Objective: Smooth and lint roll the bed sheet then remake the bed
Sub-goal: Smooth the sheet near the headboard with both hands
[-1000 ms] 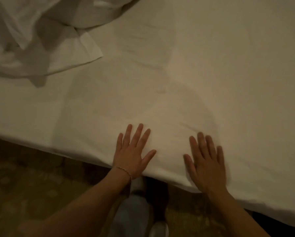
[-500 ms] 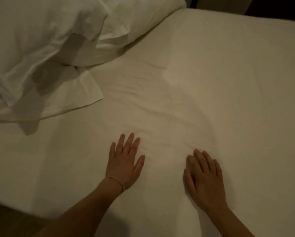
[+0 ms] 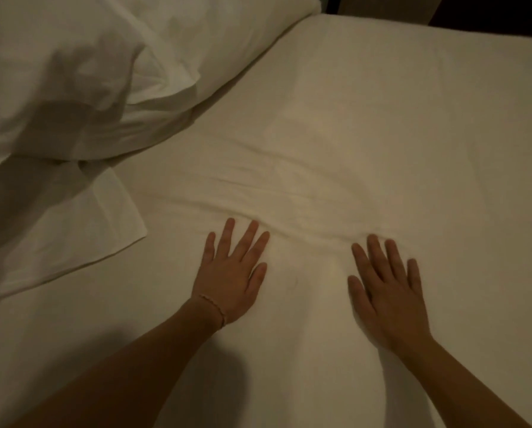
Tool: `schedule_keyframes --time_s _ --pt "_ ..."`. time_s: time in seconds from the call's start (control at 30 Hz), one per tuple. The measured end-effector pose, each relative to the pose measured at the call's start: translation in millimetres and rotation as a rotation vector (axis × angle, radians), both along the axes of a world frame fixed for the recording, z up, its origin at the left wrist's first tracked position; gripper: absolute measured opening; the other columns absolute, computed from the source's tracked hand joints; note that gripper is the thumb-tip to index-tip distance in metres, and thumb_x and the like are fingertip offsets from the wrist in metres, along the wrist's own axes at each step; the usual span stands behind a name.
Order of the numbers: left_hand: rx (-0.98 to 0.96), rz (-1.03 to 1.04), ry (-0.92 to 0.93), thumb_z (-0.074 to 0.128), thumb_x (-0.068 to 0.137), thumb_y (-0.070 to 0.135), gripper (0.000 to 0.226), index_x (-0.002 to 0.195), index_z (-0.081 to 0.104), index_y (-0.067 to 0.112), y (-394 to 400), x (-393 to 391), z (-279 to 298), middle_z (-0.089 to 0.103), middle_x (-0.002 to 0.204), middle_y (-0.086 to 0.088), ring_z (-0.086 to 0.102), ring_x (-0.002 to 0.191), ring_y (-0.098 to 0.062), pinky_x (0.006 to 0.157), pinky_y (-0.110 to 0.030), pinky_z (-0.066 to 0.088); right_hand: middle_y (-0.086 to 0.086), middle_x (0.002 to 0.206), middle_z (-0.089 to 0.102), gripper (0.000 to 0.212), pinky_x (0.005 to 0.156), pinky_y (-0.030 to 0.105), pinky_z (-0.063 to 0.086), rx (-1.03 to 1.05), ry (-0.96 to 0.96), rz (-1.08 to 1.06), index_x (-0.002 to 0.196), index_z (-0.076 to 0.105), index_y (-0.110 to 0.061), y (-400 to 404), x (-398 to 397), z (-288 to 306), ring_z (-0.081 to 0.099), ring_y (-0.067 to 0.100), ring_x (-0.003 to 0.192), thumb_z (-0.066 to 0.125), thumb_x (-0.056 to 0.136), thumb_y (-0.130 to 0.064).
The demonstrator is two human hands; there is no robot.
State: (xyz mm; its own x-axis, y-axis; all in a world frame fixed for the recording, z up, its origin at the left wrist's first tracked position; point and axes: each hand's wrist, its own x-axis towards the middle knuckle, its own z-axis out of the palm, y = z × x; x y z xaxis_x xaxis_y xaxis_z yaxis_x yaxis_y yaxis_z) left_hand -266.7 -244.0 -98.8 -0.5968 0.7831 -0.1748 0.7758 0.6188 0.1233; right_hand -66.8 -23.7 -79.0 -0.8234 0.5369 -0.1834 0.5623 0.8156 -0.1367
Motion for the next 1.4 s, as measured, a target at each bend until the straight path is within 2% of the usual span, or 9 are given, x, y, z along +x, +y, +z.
schedule_keyframes --time_s 0.1,0.27,0.5,0.73,0.97,1.13,1.27,1.4 --pt "0.011 -0.086 -0.007 0.008 0.102 0.052 0.059 0.159 0.004 0.039 28 -25 1 -0.006 0.168 0.012 -0.014 0.154 -0.027 0.123 -0.055 0.0 -0.012 0.163 -0.008 0.059 0.12 0.043 -0.007 -0.006 -0.014 0.093 0.155 0.003 -0.04 22 -22 0 -0.016 0.013 0.149 0.012 0.099 -0.055" --pt "0.028 -0.006 -0.043 0.0 0.098 0.053 0.06 0.157 -0.001 0.045 84 -85 4 -0.007 0.167 0.016 -0.013 0.154 -0.02 0.123 -0.052 -0.003 -0.013 0.163 -0.008 0.058 0.121 0.042 -0.007 0.003 -0.018 0.142 0.155 0.0 -0.041 78 -66 1 -0.015 0.011 0.149 0.011 0.099 -0.054" --pt "-0.001 -0.016 -0.03 -0.003 0.096 0.055 0.059 0.154 -0.009 0.05 154 -150 1 -0.013 0.166 0.017 -0.017 0.153 -0.021 0.122 -0.054 -0.007 -0.013 0.163 -0.009 0.057 0.122 0.044 -0.002 -0.004 0.001 0.161 0.154 -0.002 -0.044 147 -136 -1 -0.017 0.01 0.149 0.011 0.1 -0.055" --pt "0.032 -0.092 -0.01 0.004 0.098 0.061 0.059 0.155 -0.001 0.05 230 -213 -6 -0.009 0.166 0.018 -0.018 0.153 -0.024 0.121 -0.059 -0.007 -0.013 0.163 -0.003 0.058 0.121 0.048 0.002 0.003 0.01 0.297 0.155 0.006 -0.042 200 -206 -7 -0.013 0.011 0.15 0.016 0.1 -0.058" --pt "0.032 -0.159 0.0 0.0 0.097 0.061 0.059 0.155 -0.007 0.051 313 -282 -8 -0.014 0.165 0.019 -0.022 0.152 -0.021 0.121 -0.057 -0.009 -0.014 0.163 -0.009 0.058 0.122 0.046 -0.001 0.012 0.04 0.33 0.154 0.001 -0.042 261 -294 -11 -0.017 0.009 0.148 0.014 0.1 -0.059" --pt "0.075 -0.212 0.078 0.007 0.099 0.062 0.06 0.157 0.003 0.048 361 -325 -15 -0.006 0.167 0.016 -0.015 0.154 -0.023 0.12 -0.06 -0.005 -0.014 0.163 -0.008 0.059 0.122 0.045 -0.001 0.029 0.061 0.34 0.155 0.003 -0.041 299 -347 -14 -0.017 0.007 0.148 0.012 0.099 -0.06" --pt "0.065 -0.198 0.082 -0.002 0.093 0.069 0.065 0.155 -0.006 0.05 407 -364 -12 -0.013 0.166 0.015 -0.02 0.153 -0.023 0.118 -0.063 -0.006 -0.013 0.163 -0.005 0.061 0.122 0.042 -0.002 0.012 0.096 0.354 0.155 0.007 -0.04 333 -388 -16 -0.015 0.007 0.148 0.016 0.099 -0.063" --pt "0.073 -0.164 0.051 -0.004 0.09 0.073 0.065 0.151 -0.012 0.054 452 -405 -14 -0.017 0.165 0.018 -0.022 0.152 -0.02 0.119 -0.06 -0.01 -0.016 0.162 -0.008 0.061 0.122 0.042 -0.005 0.02 0.103 0.323 0.155 0.004 -0.04 374 -433 -15 -0.019 0.006 0.147 0.01 0.099 -0.064"
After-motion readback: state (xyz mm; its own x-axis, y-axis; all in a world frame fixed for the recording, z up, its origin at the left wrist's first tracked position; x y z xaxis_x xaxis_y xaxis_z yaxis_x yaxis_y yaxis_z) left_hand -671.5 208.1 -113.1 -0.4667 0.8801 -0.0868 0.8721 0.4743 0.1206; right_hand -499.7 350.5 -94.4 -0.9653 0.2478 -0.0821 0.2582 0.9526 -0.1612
